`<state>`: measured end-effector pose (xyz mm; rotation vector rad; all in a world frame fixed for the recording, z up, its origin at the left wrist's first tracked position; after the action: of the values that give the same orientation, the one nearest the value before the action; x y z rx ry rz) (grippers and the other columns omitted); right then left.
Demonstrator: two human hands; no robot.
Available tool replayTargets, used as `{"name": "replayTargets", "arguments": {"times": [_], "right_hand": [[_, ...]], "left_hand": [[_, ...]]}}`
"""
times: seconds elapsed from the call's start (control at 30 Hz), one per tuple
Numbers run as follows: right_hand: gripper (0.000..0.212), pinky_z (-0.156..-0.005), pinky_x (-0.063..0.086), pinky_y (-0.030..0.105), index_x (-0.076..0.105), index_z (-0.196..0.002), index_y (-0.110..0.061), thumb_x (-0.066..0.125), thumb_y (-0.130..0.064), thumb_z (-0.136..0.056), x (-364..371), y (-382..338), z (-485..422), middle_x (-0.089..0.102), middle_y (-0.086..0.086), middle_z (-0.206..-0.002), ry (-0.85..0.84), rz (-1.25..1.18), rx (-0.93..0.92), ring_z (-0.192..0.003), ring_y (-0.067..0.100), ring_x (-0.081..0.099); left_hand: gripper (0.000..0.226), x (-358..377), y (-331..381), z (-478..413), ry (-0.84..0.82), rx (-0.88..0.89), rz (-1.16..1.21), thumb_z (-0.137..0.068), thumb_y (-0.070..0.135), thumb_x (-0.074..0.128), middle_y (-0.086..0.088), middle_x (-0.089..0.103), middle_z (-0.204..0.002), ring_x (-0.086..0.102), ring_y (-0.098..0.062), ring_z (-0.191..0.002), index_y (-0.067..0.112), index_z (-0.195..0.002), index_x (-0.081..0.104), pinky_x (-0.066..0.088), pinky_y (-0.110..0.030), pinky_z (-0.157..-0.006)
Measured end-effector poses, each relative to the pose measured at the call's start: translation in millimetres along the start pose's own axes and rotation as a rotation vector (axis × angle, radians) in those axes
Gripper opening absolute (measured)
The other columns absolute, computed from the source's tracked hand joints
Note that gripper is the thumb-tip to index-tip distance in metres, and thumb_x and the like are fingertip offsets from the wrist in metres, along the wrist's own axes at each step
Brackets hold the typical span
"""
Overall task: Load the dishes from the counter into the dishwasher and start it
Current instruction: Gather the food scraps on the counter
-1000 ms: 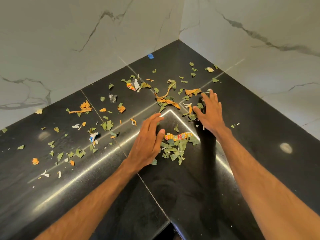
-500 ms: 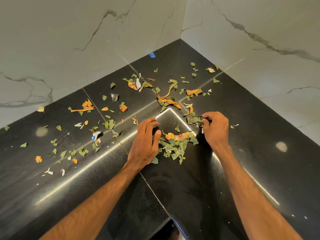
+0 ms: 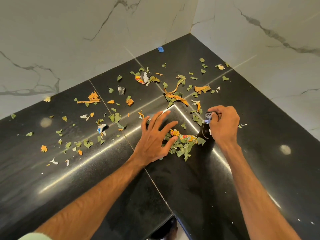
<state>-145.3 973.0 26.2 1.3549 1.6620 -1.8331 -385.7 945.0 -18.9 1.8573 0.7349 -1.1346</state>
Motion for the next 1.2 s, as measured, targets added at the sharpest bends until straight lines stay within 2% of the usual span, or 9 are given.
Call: {"name": "replayTargets", "arguments": {"times": [0.13, 0.3, 0.43, 0.7, 0.77, 0.87, 0.93, 1.07, 1.2], "right_hand": [[0.019, -0.074, 0.054, 0.027, 0.075, -0.101, -0.021, 0.063, -0.008, -0.094, -10.2, -9.4, 17.8, 0.072, -0.004, -0.094, 0.081, -0.104, -0.031, -0.082, 0.008, 0.064], [0.02, -0.076, 0.062, 0.039, 0.072, -0.109, -0.024, 0.068, -0.012, -0.093, 1.5, 2.1, 26.6, 0.074, -0.008, -0.096, 0.125, -0.174, -0.012, -0.081, 0.008, 0.07], [0.031, -0.081, 0.062, 0.041, 0.072, -0.118, -0.019, 0.073, -0.009, -0.089, 11.4, 6.3, 21.0, 0.075, 0.0, -0.106, 0.106, -0.199, 0.017, -0.085, 0.015, 0.071], [0.02, -0.073, 0.062, 0.041, 0.078, -0.105, -0.02, 0.077, -0.012, -0.087, 13.8, -18.7, -9.0, 0.075, -0.006, -0.092, -0.027, -0.298, -0.04, -0.076, 0.015, 0.071], [0.019, -0.076, 0.061, 0.038, 0.078, -0.105, -0.018, 0.078, -0.013, -0.087, 11.7, -30.4, -20.1, 0.073, -0.006, -0.091, -0.115, -0.281, -0.068, -0.078, 0.016, 0.071], [0.015, -0.071, 0.046, 0.013, 0.079, -0.102, -0.02, 0.077, -0.016, -0.087, 16.6, -55.5, -33.9, 0.072, -0.008, -0.09, -0.302, -0.128, -0.221, -0.08, 0.002, 0.063], [0.016, -0.076, 0.038, 0.016, 0.079, -0.104, -0.021, 0.076, -0.021, -0.088, 27.1, -74.4, -43.5, 0.071, -0.005, -0.103, -0.406, 0.021, -0.329, -0.096, 0.006, 0.06], [0.025, -0.113, 0.031, 0.041, 0.077, -0.109, -0.021, 0.079, -0.027, -0.085, 54.4, -103.7, -64.6, 0.051, 0.01, -0.144, -0.529, 0.299, -0.461, -0.142, 0.025, 0.031], [0.03, -0.117, 0.025, 0.037, 0.073, -0.117, -0.016, 0.077, -0.025, -0.088, 77.2, -112.8, -71.6, 0.03, 0.008, -0.161, -0.661, 0.351, -0.483, -0.15, 0.026, 0.022]], "left_hand": [[0.053, -0.2, -0.2, 1.4, 0.015, 0.082, -0.038, -0.101, 0.058, 0.043, 0.002, 0.032, -0.159, 0.027, -0.017, -0.148, 0.031, -0.146, 0.048, 0.018, -0.052, -0.118], [0.055, 5.5, 12.0, -15.7, -0.105, 0.208, -0.101, -0.101, 0.062, 0.036, 0.005, 0.048, -0.14, 0.046, -0.014, -0.125, 0.032, -0.147, 0.043, 0.037, -0.037, -0.102], [0.037, -1.0, 16.4, -32.1, -0.172, 0.217, -0.004, -0.098, 0.044, 0.056, 0.003, 0.057, -0.123, 0.054, -0.015, -0.108, 0.028, -0.131, 0.06, 0.053, -0.035, -0.082], [0.019, -8.0, 18.3, -49.2, -0.173, 0.136, 0.157, -0.095, 0.014, 0.064, -0.001, 0.073, -0.1, 0.067, -0.017, -0.094, 0.02, -0.109, 0.076, 0.056, -0.034, -0.083], [0.018, -15.6, 13.3, -48.7, -0.122, 0.073, 0.249, -0.093, 0.013, 0.069, 0.001, 0.077, -0.1, 0.07, -0.01, -0.091, 0.018, -0.107, 0.078, 0.054, -0.02, -0.082], [0.016, -32.7, -1.1, -47.3, -0.028, -0.055, 0.378, -0.092, 0.014, 0.07, 0.005, 0.077, -0.095, 0.069, -0.003, -0.082, 0.02, -0.104, 0.079, 0.05, -0.007, -0.072], [0.015, -40.3, -15.4, -44.5, -0.003, -0.14, 0.398, -0.091, 0.015, 0.07, 0.007, 0.077, -0.091, 0.069, -0.002, -0.078, 0.021, -0.102, 0.079, 0.057, -0.018, -0.075], [0.014, -47.5, -41.2, -35.6, 0.017, -0.241, 0.417, -0.09, 0.016, 0.072, 0.012, 0.076, -0.089, 0.068, -0.002, -0.08, 0.023, -0.099, 0.08, 0.058, -0.029, -0.077], [0.014, -51.1, -58.7, -23.8, 0.024, -0.299, 0.436, -0.09, 0.019, 0.073, 0.013, 0.076, -0.092, 0.068, 0.001, -0.082, 0.024, -0.101, 0.08, 0.058, -0.027, -0.08]]}}
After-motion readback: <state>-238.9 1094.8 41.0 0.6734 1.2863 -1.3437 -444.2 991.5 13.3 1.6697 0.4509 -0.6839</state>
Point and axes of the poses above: each hand's wrist, its own z-axis away from the middle knuckle, its own x-axis out of the palm, y = z × x, the point moved 1 cm from there along -z, towards the middle knuckle
